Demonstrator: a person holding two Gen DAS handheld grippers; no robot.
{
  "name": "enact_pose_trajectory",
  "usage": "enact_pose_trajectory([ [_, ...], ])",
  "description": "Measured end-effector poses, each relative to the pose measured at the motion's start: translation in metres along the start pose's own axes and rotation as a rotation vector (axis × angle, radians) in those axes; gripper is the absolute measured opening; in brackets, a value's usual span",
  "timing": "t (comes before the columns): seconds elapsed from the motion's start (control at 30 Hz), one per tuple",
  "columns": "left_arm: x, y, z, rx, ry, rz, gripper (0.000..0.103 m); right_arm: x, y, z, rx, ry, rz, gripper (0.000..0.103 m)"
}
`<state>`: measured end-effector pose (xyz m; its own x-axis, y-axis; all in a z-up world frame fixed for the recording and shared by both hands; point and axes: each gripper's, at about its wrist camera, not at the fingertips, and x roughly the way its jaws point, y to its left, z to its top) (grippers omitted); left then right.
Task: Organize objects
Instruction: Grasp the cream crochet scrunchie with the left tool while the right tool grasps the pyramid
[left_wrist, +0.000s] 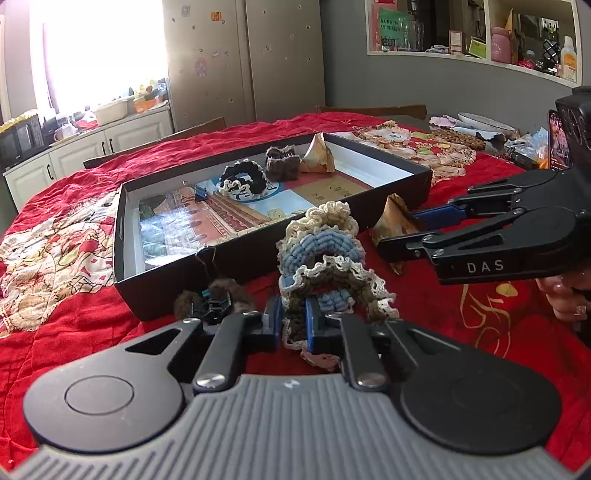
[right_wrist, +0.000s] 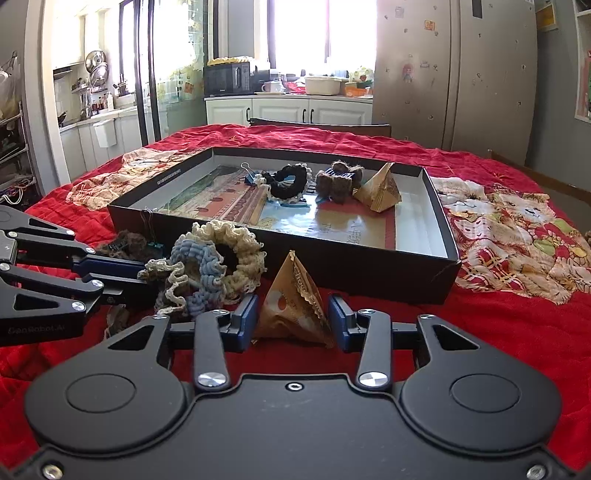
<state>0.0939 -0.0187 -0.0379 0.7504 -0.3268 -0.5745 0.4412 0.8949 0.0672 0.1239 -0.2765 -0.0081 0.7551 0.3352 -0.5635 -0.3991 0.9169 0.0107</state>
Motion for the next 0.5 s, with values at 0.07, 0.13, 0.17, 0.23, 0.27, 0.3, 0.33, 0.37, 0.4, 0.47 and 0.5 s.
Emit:
enact_pose_trajectory([
  [0.07, -0.001, 0.0, 0.001, 0.001, -0.004, -0.002, 0.014, -0.001, -0.001, -0.001, 0.003, 0.0, 0.001, 0.037],
  [0.13, -0.003, 0.0, 0.001, 0.003, -0.007, -0.001, 0.014, -0.001, 0.0, -0.002, 0.001, -0.001, 0.001, 0.036],
  [0.17, -0.004, 0.0, 0.001, 0.003, -0.01, 0.0, 0.014, -0.001, 0.0, -0.002, 0.001, -0.005, 0.004, 0.036],
  [0.23, -0.007, -0.001, 0.002, 0.003, -0.017, -0.002, 0.014, -0.003, 0.001, -0.002, -0.001, -0.006, 0.007, 0.034],
  [0.27, -0.008, -0.001, 0.002, 0.003, -0.02, -0.002, 0.014, -0.003, 0.001, -0.002, -0.002, -0.009, 0.006, 0.034],
  [0.3, -0.009, -0.001, 0.003, 0.005, -0.024, -0.002, 0.013, -0.003, 0.001, -0.002, -0.003, -0.01, 0.007, 0.034],
  [0.33, -0.01, -0.001, 0.003, 0.006, -0.026, -0.002, 0.013, -0.004, 0.001, -0.002, -0.003, -0.01, 0.009, 0.033],
  [0.37, -0.012, -0.002, 0.004, 0.006, -0.029, -0.002, 0.013, -0.004, 0.001, -0.002, -0.002, -0.012, 0.009, 0.033],
  [0.4, -0.013, -0.002, 0.004, 0.006, -0.032, -0.002, 0.013, -0.004, 0.001, -0.002, -0.002, -0.013, 0.009, 0.033],
  [0.47, -0.015, -0.001, 0.005, 0.006, -0.038, -0.004, 0.013, -0.006, 0.0, -0.002, 0.0, -0.017, 0.009, 0.033],
  [0.5, -0.016, -0.001, 0.006, 0.006, -0.041, -0.004, 0.013, -0.007, 0.0, -0.002, 0.001, -0.019, 0.009, 0.033],
])
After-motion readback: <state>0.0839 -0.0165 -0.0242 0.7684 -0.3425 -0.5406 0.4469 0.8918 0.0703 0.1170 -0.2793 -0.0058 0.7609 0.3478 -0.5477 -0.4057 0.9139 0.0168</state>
